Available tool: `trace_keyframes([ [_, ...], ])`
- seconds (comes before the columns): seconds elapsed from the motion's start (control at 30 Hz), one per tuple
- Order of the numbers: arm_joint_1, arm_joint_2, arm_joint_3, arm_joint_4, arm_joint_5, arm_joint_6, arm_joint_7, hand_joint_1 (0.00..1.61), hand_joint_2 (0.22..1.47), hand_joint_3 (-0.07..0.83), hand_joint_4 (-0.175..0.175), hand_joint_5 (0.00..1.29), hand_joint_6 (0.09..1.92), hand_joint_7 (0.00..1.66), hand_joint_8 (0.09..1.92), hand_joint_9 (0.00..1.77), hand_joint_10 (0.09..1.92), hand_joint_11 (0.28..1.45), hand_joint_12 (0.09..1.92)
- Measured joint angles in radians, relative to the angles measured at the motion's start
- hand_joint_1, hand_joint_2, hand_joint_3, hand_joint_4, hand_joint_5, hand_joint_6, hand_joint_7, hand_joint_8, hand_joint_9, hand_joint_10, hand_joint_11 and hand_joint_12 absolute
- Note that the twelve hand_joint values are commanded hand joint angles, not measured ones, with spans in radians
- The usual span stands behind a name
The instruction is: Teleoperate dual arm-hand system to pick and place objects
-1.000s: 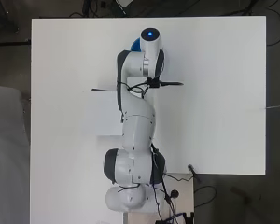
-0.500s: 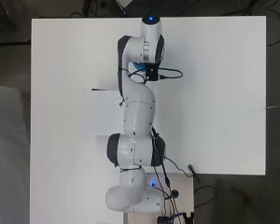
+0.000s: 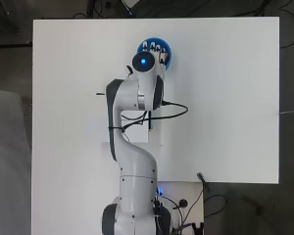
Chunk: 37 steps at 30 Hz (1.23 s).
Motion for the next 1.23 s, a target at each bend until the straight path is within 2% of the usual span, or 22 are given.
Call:
trace_keyframes([
  [0.13, 0.007, -0.208, 0.029, -0.136, -0.002, 0.000, 0.017, 0.00, 1.00, 0.004, 0.085, 0.19, 0.09, 0.23, 0.09, 0.37, 0.09, 0.48, 0.09],
  [0.3, 0.014, -0.465, 0.074, -0.289, -0.012, -0.040, 0.042, 0.00, 0.98, -0.004, 0.084, 0.17, 0.09, 0.24, 0.09, 0.39, 0.09, 0.48, 0.09],
  [0.47, 0.019, -0.609, 0.117, -0.415, -0.019, -0.075, 0.072, 0.00, 1.00, 0.003, 0.083, 0.17, 0.09, 0.28, 0.09, 0.42, 0.09, 0.49, 0.09],
  [0.77, 0.024, -0.672, 0.145, -0.525, -0.017, -0.022, 0.115, 0.00, 0.99, -0.004, 0.095, 0.21, 0.09, 0.34, 0.09, 0.46, 0.09, 0.51, 0.09],
  [1.23, 0.018, -0.606, 0.170, -0.469, -0.011, -0.031, 0.132, 0.00, 0.99, -0.001, 0.103, 0.19, 0.09, 0.30, 0.09, 0.44, 0.09, 0.49, 0.09],
])
